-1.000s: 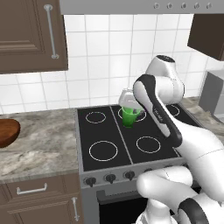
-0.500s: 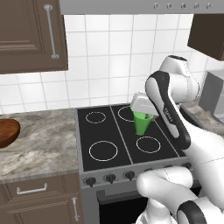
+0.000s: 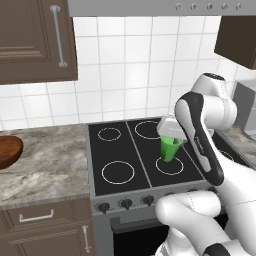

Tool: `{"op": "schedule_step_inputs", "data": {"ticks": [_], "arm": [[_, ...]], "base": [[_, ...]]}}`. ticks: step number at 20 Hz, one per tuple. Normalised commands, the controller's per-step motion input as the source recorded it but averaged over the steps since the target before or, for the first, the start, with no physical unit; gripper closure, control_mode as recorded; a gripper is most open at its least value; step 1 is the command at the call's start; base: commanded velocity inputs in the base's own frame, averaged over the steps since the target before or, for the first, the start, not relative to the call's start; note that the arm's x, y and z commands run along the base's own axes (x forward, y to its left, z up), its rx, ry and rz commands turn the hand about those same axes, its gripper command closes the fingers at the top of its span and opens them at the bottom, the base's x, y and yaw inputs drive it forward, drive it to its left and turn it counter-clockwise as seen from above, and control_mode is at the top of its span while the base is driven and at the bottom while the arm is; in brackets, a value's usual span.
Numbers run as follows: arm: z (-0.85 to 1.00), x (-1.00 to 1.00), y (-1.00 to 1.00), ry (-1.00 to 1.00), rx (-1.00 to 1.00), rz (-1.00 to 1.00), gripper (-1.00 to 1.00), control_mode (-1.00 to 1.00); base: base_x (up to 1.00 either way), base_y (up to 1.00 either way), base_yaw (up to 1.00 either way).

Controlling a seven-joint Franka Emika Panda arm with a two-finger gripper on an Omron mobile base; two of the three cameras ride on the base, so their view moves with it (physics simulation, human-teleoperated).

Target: Pick the cup and bowl from the counter and place them on the counter next to the sink.

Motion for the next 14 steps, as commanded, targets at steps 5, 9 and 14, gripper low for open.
{"op": "schedule_step_inputs", "data": {"ticks": [5,9,14], "arm": [[0.00,0.00,0.00,0.00,0.00,0.00,1.00,-1.00],[0.00,0.00,0.00,0.00,0.00,0.00,1.00,1.00],[0.00,0.00,0.00,0.00,0.00,0.00,1.00,1.00]], "base": [[0.00,0.00,0.00],[0.00,0.00,0.00],[-0.68,0.00,0.00]]}}
